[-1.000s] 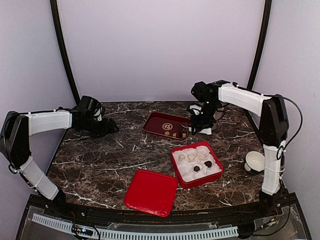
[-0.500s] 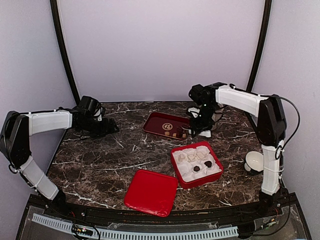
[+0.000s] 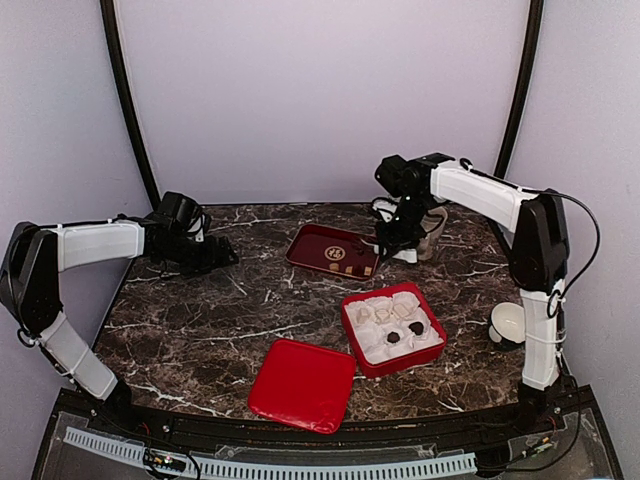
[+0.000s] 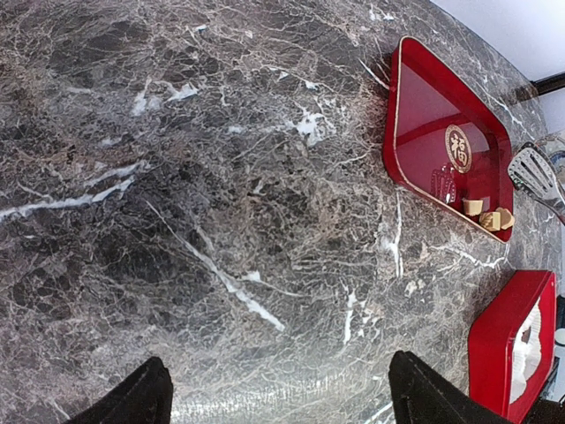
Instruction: Pack the chocolate
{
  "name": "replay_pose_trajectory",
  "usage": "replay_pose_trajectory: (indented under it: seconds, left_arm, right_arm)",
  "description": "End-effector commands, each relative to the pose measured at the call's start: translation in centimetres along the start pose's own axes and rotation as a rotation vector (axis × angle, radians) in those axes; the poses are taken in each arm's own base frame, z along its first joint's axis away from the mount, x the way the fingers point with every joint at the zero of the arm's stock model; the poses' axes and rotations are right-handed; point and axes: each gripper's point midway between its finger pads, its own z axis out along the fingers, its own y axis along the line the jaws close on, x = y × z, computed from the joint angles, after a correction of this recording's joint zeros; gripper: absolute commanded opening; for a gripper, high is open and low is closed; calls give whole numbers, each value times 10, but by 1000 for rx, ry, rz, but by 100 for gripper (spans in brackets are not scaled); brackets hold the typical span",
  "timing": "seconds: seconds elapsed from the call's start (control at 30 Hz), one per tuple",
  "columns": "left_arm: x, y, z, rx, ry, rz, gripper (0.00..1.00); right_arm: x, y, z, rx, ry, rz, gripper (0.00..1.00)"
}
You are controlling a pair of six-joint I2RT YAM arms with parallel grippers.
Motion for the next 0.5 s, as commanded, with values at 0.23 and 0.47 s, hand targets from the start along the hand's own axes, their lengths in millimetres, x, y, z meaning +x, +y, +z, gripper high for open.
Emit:
replay_pose_trajectory:
  seconds: [0.23,0.47]
  left_arm:
    - [-7,-5,-11,18,-26,18,88]
    - [0,-8,-12,41,-4,39,89]
  right_arm:
    - [17,11,-61,-47,-97,19,26]
    - [73,32,-86,-119,-76,6,26]
